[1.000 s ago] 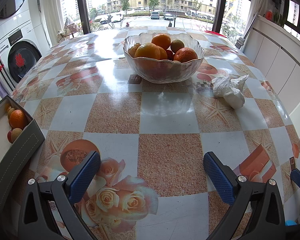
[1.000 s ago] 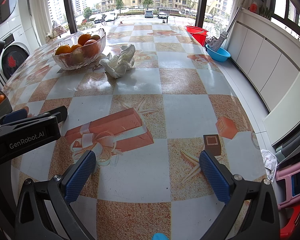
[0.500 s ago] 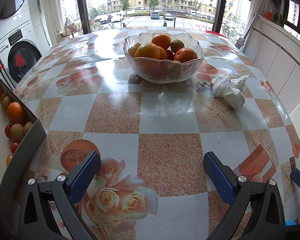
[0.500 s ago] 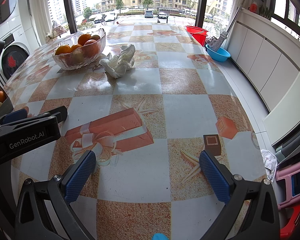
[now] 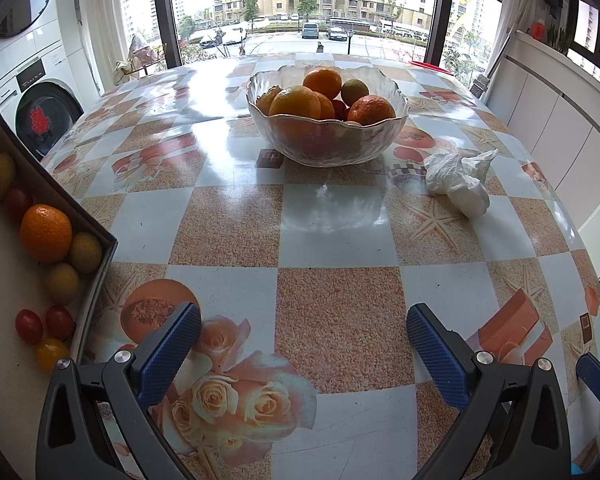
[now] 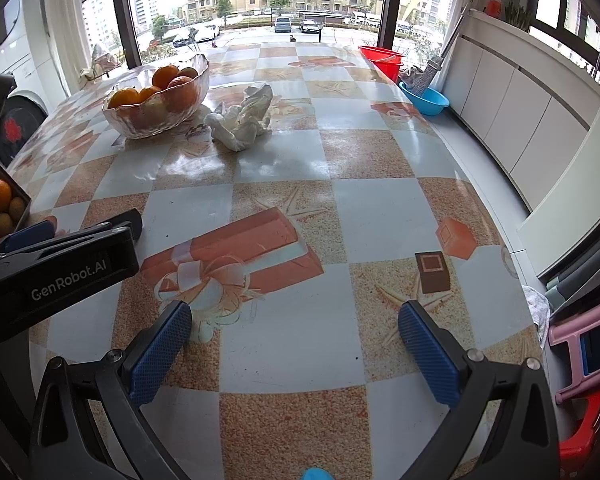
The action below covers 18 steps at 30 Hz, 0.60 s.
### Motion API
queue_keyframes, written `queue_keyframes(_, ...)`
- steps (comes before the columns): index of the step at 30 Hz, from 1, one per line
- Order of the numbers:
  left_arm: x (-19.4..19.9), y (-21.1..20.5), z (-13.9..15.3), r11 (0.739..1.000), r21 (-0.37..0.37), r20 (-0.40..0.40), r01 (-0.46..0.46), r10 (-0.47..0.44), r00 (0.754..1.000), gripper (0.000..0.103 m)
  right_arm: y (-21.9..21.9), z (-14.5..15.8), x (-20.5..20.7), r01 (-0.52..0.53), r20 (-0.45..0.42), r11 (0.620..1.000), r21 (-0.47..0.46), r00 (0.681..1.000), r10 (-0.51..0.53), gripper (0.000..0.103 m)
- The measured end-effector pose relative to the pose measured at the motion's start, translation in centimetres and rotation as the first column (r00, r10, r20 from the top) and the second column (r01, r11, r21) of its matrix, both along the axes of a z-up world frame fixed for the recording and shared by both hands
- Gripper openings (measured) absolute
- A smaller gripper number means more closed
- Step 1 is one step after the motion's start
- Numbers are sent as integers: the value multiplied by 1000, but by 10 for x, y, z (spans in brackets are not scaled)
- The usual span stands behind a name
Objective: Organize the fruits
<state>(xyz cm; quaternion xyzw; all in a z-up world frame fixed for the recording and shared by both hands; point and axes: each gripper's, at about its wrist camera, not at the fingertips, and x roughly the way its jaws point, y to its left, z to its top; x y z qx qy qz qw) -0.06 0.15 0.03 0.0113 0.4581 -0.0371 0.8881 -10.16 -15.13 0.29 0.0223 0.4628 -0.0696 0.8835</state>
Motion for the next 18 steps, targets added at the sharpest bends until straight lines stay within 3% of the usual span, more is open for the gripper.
queue_keyframes(18,0,0,0,1000,0,0,0,0,1000,103,0,1,-2,2,8,1000,6,1000,-2,103)
